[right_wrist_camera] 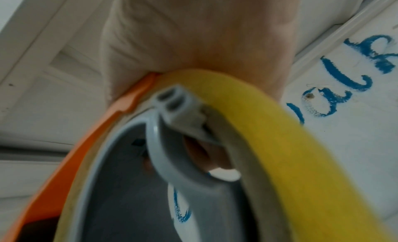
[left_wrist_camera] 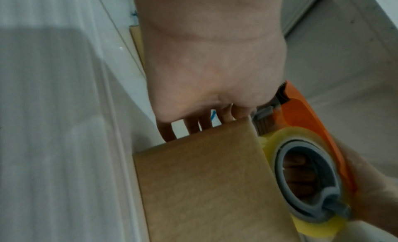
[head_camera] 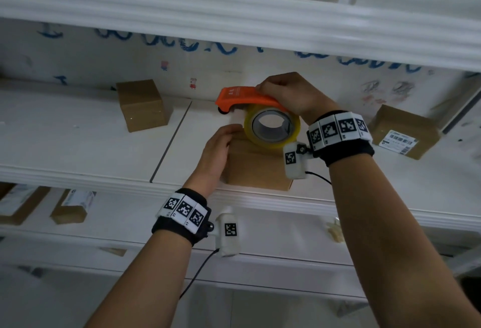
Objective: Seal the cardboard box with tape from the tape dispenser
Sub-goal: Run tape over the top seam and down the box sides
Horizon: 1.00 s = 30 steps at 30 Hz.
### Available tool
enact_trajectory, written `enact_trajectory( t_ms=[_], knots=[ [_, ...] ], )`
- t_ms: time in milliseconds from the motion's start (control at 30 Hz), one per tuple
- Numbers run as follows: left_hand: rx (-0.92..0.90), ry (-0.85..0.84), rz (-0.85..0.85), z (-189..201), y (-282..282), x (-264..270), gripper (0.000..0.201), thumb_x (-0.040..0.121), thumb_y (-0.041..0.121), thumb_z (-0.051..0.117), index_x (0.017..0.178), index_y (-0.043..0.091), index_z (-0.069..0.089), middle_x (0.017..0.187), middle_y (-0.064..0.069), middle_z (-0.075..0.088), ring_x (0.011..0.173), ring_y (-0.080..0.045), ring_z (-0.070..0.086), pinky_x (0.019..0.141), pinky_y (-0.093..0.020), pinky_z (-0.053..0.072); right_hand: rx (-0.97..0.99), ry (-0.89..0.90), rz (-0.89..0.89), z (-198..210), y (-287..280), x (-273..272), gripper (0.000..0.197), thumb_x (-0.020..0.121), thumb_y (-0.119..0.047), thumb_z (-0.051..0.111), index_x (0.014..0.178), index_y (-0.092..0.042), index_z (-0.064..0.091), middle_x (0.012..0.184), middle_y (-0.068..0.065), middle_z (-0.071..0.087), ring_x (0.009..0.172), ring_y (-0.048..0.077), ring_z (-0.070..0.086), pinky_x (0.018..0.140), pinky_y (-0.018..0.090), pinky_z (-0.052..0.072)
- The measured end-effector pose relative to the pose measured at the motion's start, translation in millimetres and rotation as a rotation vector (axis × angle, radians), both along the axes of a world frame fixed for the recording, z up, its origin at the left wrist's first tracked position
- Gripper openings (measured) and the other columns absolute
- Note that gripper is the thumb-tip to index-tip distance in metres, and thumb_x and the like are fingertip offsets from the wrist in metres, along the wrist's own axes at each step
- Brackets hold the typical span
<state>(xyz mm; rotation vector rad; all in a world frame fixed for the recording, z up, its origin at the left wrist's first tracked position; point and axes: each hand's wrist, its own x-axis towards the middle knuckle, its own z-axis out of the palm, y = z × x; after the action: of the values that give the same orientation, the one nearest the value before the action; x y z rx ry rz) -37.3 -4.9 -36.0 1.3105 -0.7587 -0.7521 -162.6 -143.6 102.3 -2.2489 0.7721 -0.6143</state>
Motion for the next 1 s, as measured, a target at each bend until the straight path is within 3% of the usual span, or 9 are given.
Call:
enact_trajectory(
  t_ms=[100,167,267,400,533,600,700,800,1000],
  knots=[
    [-0.074,0.306,0.021,-5,10,6,0.044,0.104,0.037,0.040,0.132,0.023,0.071,0.130,0.006,0.073,0.130,-0.012,0.060,0.111,-0.042,0.042,-0.011,0.035,-0.007,3,3,4,0.025,0.091,-0.048,0.063,0.079,-0.033,0.079,0.084,-0.002,0.077,0.078,0.010,0.068,0.079,0.030,0.053],
    [-0.102,0.353,-0.004,-7,17,9,0.053,0.107,0.044,0.031,0.135,0.020,0.069,0.134,0.004,0.071,0.133,-0.013,0.058,0.115,-0.045,0.038,-0.016,0.043,-0.008,4,5,6,0.026,0.090,-0.050,0.063,0.080,-0.033,0.079,0.084,-0.005,0.076,0.082,0.012,0.070,0.080,0.029,0.053],
    [-0.097,0.265,-0.039,-6,22,3,0.057,0.107,0.054,0.026,0.137,0.026,0.066,0.137,0.008,0.068,0.135,-0.011,0.055,0.116,-0.048,0.036,-0.040,0.051,-0.009,5,6,9,0.031,0.089,-0.052,0.062,0.083,-0.027,0.080,0.082,-0.001,0.075,0.082,0.016,0.070,0.080,0.031,0.053],
    [-0.037,-0.043,-0.045,-5,18,-5,0.066,0.089,0.069,0.048,0.148,0.040,0.052,0.149,0.015,0.055,0.140,-0.007,0.047,0.117,-0.046,0.038,-0.088,0.074,-0.014,5,11,12,0.047,0.088,-0.048,0.056,0.083,-0.004,0.070,0.085,0.020,0.066,0.068,0.017,0.056,0.070,0.033,0.044],
    [0.037,-0.262,-0.043,1,2,-9,0.078,0.083,0.067,0.070,0.152,0.039,0.047,0.151,0.013,0.053,0.139,-0.009,0.048,0.117,-0.043,0.040,-0.093,0.099,-0.030,9,17,10,0.050,0.087,-0.049,0.053,0.085,-0.001,0.068,0.086,0.022,0.066,0.069,0.020,0.056,0.070,0.035,0.043],
    [0.006,-0.284,-0.038,8,-4,-14,0.059,0.091,0.057,0.070,0.142,0.031,0.057,0.135,0.014,0.062,0.125,-0.003,0.056,0.110,-0.034,0.045,-0.097,0.115,-0.041,11,19,10,0.050,0.089,-0.047,0.053,0.083,0.001,0.066,0.078,0.020,0.063,0.067,0.019,0.054,0.068,0.034,0.042],
    [-0.021,-0.294,-0.027,13,-7,-20,0.022,0.101,0.040,0.065,0.122,0.036,0.059,0.114,0.026,0.056,0.105,0.010,0.055,0.091,-0.016,0.044,-0.112,0.148,-0.041,13,21,9,0.051,0.090,-0.047,0.054,0.085,0.003,0.065,0.079,0.021,0.063,0.066,0.018,0.054,0.067,0.033,0.042],
    [-0.010,-0.303,-0.018,10,-6,-19,0.024,0.100,0.041,0.067,0.122,0.035,0.060,0.115,0.021,0.057,0.106,0.007,0.056,0.089,-0.017,0.045,-0.123,0.157,-0.042,15,21,8,0.050,0.090,-0.047,0.054,0.084,0.002,0.066,0.086,0.022,0.066,0.066,0.018,0.055,0.067,0.033,0.043],
    [-0.008,-0.296,0.016,8,-6,-19,0.050,0.095,0.042,0.073,0.139,0.023,0.061,0.125,0.014,0.060,0.111,0.000,0.058,0.095,-0.018,0.044,-0.112,0.180,-0.070,17,15,1,0.052,0.089,-0.049,0.054,0.078,0.002,0.063,0.066,0.011,0.056,0.062,0.018,0.052,0.066,0.034,0.041]
  ],
)
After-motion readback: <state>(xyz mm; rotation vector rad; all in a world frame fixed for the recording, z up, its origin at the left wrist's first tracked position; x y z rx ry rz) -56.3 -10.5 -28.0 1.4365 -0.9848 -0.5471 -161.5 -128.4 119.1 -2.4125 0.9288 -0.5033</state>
